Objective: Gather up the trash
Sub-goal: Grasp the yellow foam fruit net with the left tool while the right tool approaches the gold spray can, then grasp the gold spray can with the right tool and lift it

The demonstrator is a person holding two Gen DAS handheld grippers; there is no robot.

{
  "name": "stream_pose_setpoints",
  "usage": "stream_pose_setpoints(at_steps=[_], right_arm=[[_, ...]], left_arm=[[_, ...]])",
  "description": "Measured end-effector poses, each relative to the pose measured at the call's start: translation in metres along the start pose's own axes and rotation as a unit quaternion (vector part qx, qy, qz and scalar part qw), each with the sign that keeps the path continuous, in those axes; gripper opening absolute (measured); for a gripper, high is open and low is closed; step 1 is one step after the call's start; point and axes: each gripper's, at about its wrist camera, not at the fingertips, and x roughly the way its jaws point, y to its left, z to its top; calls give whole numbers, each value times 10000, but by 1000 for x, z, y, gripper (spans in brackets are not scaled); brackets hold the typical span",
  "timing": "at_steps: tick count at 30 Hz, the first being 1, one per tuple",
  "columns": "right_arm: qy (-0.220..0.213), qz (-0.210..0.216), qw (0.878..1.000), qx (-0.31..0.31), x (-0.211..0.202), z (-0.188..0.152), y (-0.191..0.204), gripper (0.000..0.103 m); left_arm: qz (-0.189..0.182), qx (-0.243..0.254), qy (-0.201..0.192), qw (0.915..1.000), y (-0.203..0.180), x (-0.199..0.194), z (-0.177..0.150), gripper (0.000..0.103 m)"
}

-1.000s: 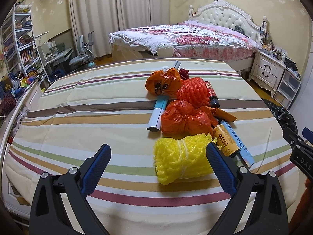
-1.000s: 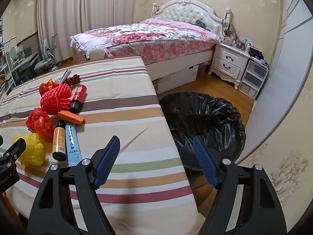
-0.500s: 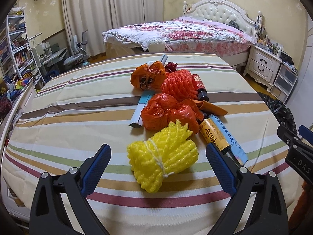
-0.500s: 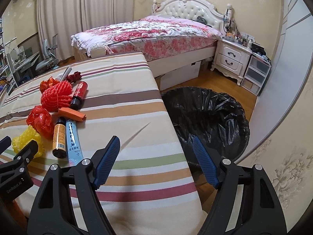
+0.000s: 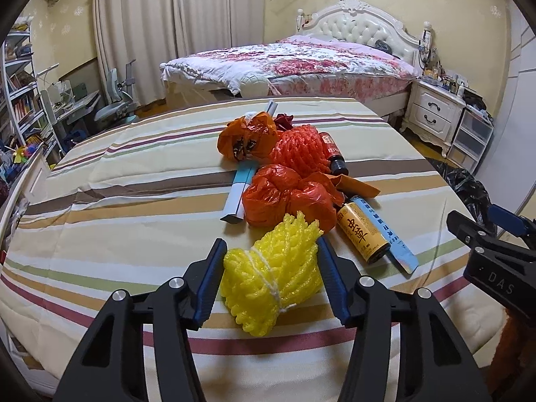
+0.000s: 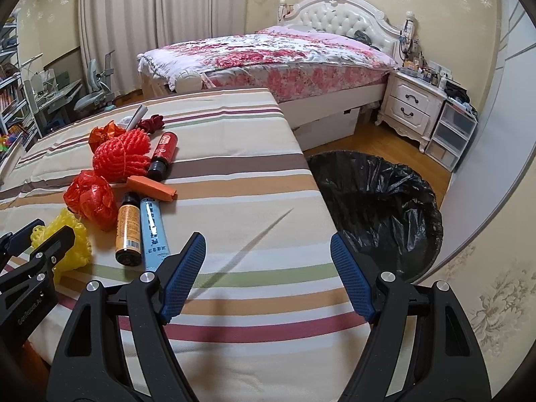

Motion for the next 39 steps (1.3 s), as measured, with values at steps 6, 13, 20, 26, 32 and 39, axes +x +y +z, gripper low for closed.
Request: stream_pose_setpoints(at_steps=[6, 13, 20, 26, 32, 39], right_arm=[[174, 369, 9990, -192, 7, 1, 20, 56], [231, 615, 9972, -370, 6, 2, 44, 51], [258, 1054, 9931, -438, 1, 8, 66, 35], [332, 1135, 9904, -710, 3, 8, 90, 29], [449, 1161, 9884, -873, 11, 7, 105, 20], [510, 1078, 9889, -881, 16, 10, 109, 21]], left_arm=[[92, -104, -78, 9999, 17, -11, -2, 54], [346, -378, -29, 9987, 50, -10, -6, 54], [611, -580, -112, 9964, 82, -12, -3, 54], [799, -676, -193, 9943, 103, -13, -3, 54], [792, -816, -75, 9935, 118, -9, -10, 54], [716, -841, -58, 9939, 122, -8, -13, 54]])
